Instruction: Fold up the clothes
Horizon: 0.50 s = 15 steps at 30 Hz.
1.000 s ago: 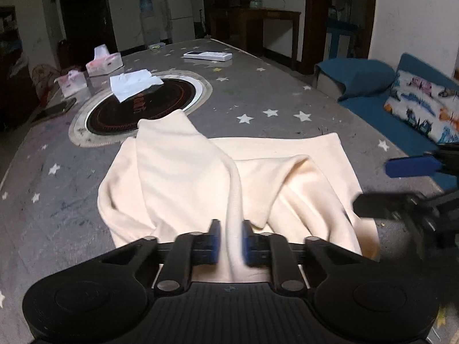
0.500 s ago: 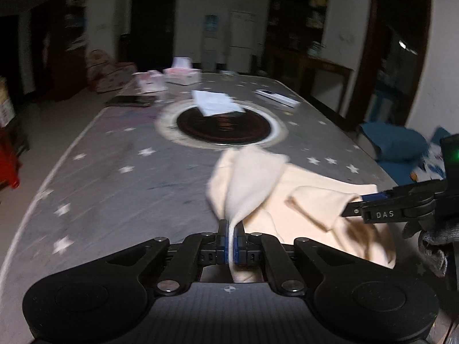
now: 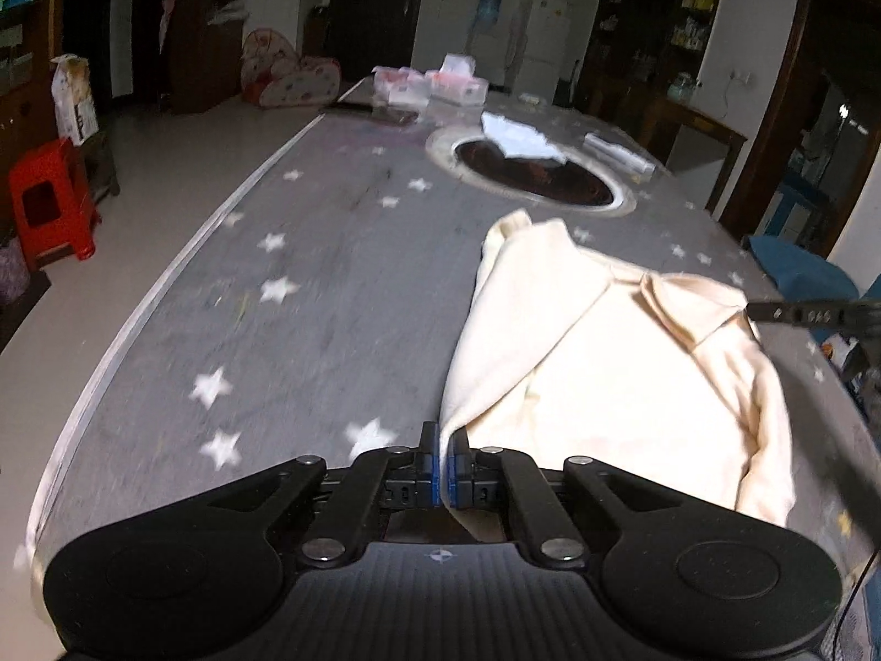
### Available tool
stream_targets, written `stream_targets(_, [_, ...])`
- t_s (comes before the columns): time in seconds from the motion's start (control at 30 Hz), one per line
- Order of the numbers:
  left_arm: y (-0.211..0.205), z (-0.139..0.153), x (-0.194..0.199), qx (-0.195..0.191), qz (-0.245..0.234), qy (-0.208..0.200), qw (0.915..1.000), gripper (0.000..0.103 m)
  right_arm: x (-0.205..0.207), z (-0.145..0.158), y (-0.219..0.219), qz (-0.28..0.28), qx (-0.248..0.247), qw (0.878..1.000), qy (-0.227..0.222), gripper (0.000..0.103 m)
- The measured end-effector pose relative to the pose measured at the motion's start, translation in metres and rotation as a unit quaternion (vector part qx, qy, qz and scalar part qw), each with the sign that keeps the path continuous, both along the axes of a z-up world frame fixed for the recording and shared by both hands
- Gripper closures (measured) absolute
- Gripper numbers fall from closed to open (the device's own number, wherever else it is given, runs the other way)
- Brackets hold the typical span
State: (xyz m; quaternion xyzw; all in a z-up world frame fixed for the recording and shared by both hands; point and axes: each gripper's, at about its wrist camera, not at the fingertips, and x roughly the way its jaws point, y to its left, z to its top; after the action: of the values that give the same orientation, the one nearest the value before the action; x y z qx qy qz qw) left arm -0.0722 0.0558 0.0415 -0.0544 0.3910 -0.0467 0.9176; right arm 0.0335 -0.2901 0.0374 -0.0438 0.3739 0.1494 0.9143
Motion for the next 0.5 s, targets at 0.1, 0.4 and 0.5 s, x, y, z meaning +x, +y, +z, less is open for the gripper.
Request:
stream_targets(0.1, [0.002,-0.002,-0.002,0.013,0.000,0.007,0.9999,0.089,0.001,-0.001,0.008,0.020,0.005,1.000,0.004,0.081])
stream_targets(0.4, [-0.028,0.019,0.021,0.069,-0.053,-0.044,0.9953,0.054,0.013,-0.013,0.033,0.055,-0.016,0.998,0.009,0.048])
stream_targets(0.5, [-0.052,0.016,0.041,0.081,-0.086,-0.049,0.9918,0.054,0.017,-0.020,0.035,0.064,-0.008,0.998,0.025,0.062])
